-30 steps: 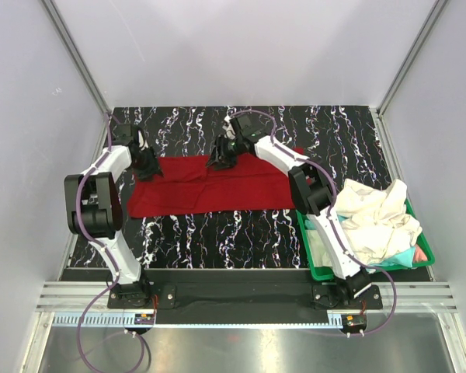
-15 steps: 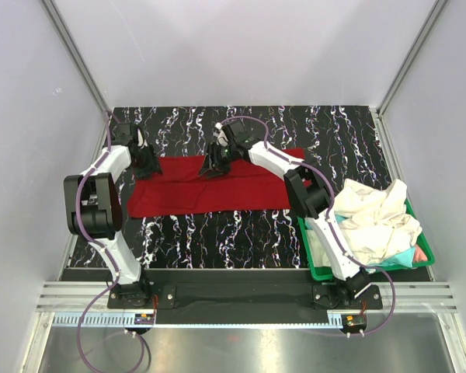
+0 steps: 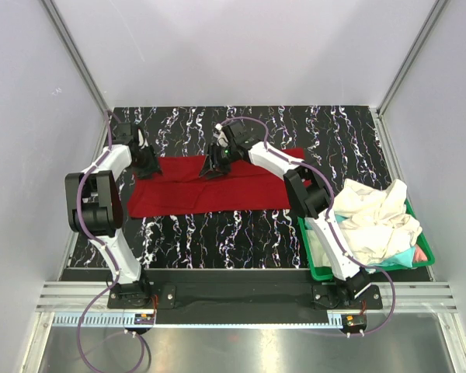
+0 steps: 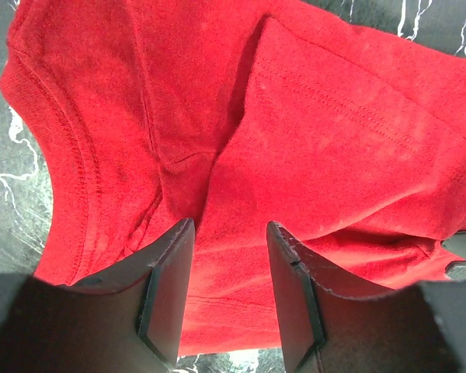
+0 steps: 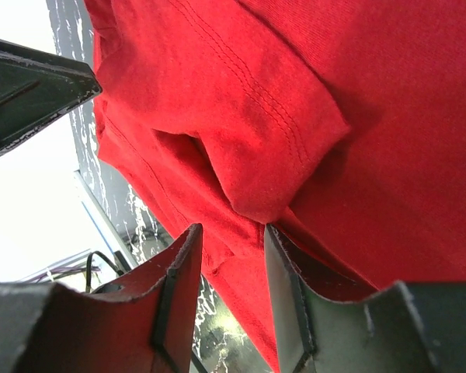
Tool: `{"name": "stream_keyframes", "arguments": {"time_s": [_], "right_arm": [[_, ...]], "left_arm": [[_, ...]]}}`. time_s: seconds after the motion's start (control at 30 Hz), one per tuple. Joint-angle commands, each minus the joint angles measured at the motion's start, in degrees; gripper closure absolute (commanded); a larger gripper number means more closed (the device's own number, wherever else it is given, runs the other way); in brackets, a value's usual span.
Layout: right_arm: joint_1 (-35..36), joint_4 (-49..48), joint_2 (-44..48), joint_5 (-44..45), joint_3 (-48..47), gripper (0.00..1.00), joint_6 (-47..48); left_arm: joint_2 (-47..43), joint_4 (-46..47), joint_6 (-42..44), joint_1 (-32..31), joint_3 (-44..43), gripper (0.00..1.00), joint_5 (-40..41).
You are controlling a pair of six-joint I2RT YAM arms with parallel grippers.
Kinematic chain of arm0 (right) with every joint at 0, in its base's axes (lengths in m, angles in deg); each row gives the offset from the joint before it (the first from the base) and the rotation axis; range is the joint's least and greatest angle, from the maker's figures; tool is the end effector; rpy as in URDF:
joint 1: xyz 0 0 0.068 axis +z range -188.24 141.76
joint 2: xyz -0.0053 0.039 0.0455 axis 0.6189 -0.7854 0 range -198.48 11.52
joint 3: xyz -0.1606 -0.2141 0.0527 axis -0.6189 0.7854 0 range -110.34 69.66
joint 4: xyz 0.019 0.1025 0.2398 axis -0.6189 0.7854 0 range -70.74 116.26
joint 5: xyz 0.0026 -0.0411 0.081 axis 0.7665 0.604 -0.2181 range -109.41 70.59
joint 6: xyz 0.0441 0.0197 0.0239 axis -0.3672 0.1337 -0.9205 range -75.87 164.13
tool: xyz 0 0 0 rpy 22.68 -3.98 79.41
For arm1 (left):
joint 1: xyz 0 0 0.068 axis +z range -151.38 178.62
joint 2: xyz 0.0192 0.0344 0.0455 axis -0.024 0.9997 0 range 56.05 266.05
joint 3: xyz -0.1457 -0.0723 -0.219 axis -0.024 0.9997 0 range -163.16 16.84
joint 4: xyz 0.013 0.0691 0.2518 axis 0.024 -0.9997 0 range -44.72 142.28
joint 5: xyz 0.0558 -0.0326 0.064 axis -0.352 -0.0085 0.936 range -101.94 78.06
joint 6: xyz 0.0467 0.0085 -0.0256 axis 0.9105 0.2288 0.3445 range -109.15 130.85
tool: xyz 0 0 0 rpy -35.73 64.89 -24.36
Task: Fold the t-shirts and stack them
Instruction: Fold the tshirt
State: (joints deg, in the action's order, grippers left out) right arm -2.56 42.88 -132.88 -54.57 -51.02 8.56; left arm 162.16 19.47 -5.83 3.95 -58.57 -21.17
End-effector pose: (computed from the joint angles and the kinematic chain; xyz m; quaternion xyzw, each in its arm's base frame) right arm 0.4372 0.3391 0.1478 -0.1106 0.8879 0.4307 0.1180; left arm 0.3822 0.0299 0.1960 -0.1671 0.9559 -0.1006 0.2195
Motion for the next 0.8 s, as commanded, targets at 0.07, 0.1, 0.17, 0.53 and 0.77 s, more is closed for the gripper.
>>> {"name": "stream_keyframes", "arguments": {"time_s": [0.07,0.1,0.17,0.53,0.77], "right_arm": [[0.09,-1.11,2.02,-0.35,0.80,0.55,1.29],[0.09,-0.94,1.84,-0.26,0.71,0.55,1.38],[0.09,0.11,1.66,-0.18,0.18,0.55,1.73],[0.09,0.03,-1.06,0.88,-2.54,0.62,1.56],[0.09,0.73,-1.67,2.81,-4.03,0.81,1.56]], "left_arm": [[1.12,1.00,0.87,0.39,-2.80,0.54,-1.31],[1.21,0.91,0.87,0.39,-2.89,0.54,-1.31],[1.30,0.83,0.78,0.48,-3.07,0.57,-1.40],[2.35,1.09,0.52,0.48,-3.86,0.77,-1.84],[3.23,2.32,0.61,0.83,-4.03,0.94,-1.31]]}}
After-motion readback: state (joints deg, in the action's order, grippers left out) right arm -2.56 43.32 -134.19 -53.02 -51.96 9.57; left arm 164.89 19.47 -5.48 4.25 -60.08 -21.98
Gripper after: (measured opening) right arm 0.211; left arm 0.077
